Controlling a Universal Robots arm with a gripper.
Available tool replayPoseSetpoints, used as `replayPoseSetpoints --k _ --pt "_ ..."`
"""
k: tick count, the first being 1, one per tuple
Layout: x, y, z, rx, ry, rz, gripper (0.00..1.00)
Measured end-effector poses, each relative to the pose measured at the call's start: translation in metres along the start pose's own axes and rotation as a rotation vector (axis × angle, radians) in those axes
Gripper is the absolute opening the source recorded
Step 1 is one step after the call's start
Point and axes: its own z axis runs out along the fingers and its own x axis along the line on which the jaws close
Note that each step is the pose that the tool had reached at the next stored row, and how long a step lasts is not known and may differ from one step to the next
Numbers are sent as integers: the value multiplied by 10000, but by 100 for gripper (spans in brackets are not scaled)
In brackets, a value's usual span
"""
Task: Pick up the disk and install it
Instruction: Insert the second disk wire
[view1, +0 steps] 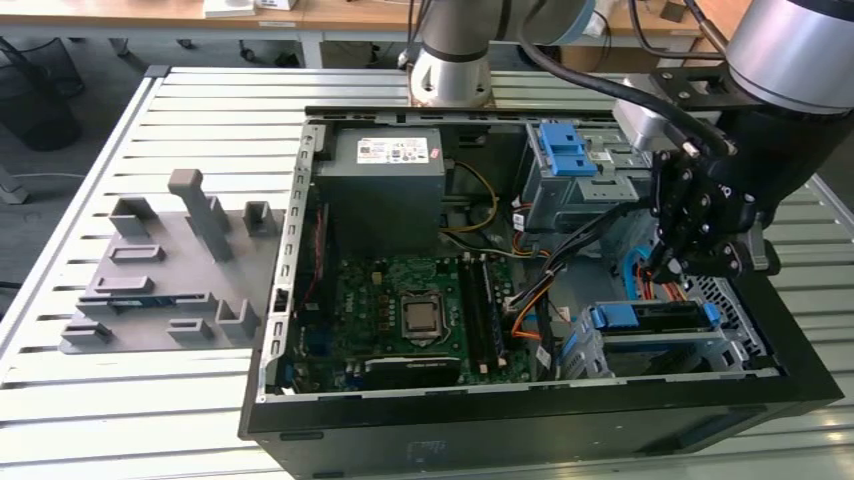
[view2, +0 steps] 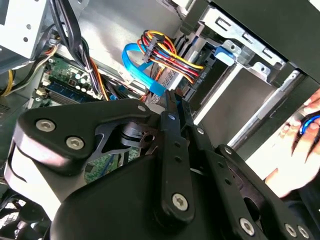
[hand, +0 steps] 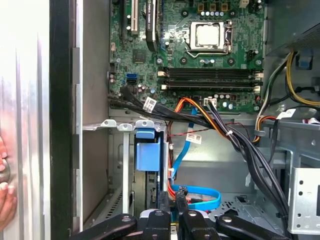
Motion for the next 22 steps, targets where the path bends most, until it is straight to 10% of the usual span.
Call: replayPoseSetpoints --k 3,16,22 --pt "9 1 13 0 -176 7 16" --pt "93 3 81 0 -193 8 16" --pt "170 3 110 -2 -383 15 16"
